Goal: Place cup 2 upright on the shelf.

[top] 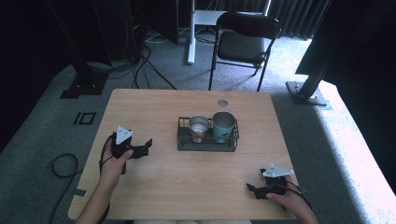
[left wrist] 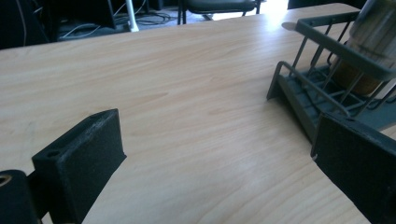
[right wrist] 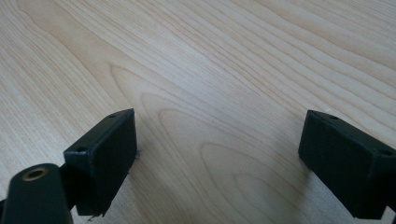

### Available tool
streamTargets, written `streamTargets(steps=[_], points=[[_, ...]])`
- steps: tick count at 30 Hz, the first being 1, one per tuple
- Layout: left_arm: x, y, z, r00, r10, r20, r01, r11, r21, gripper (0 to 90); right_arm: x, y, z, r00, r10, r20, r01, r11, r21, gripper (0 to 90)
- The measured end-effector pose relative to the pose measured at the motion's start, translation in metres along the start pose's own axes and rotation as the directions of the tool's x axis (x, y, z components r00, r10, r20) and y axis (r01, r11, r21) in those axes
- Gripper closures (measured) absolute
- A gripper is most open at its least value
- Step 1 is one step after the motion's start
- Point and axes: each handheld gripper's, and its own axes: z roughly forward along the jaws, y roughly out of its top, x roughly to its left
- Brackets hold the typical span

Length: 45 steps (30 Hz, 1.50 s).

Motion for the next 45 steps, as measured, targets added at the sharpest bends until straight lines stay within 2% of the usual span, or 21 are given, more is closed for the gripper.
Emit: streamTargets(steps=[9,10,12,13,24,28,32,38,39,45], points=[[0.006,-0.019,-0.015,0.9993,-0.009,-0.036,0.010,0.9988,0.048,3.1,0.000,0.000,0.000,1.0000,0.000,0.000,0.000,1.000,0.000,11.1],[0.006,-0.021,-0.016,0.9989,-0.009,-0.046,0.011,0.9984,0.056,3.1,0.000,0.000,0.000,1.0000,0.000,0.000,0.000,1.000,0.000,11.1],[0.005,-0.025,-0.018,0.9956,-0.002,-0.094,0.008,0.9979,0.064,3.1,0.000,0.000,0.000,1.0000,0.002,0.000,-0.002,1.000,0.002,11.1],[0.006,-0.027,-0.018,0.9950,0.002,-0.100,0.004,0.9978,0.066,3.1,0.000,0.000,0.000,1.0000,0.001,0.000,-0.001,1.000,0.002,11.1],[0.006,-0.046,-0.025,0.9957,-0.028,-0.088,0.039,0.9906,0.131,3.1,0.000,0.000,0.000,1.0000,-0.001,0.000,0.001,1.000,-0.002,11.1],[0.007,-0.052,-0.029,0.9938,-0.039,-0.104,0.055,0.9871,0.150,3.1,0.000,0.000,0.000,1.0000,-0.001,0.000,0.001,1.000,-0.001,11.0],[0.010,-0.057,-0.031,0.9909,-0.035,-0.130,0.057,0.9841,0.168,3.1,0.000,0.000,0.000,1.0000,-0.001,0.000,0.001,1.000,-0.001,11.0],[0.017,-0.067,-0.035,0.9862,-0.070,-0.150,0.098,0.9772,0.188,3.1,0.000,0.000,0.000,1.0000,-0.001,0.000,0.001,1.000,-0.001,11.1],[0.018,-0.069,-0.037,0.9844,-0.087,-0.153,0.115,0.9753,0.188,3.1,0.000,0.000,0.000,1.0000,-0.001,0.000,0.001,1.000,-0.002,11.1],[0.023,-0.076,-0.045,0.9750,-0.124,-0.185,0.160,0.9671,0.198,3.1,0.000,0.000,0.000,1.0000,-0.001,0.000,0.001,1.000,-0.002,11.0]])
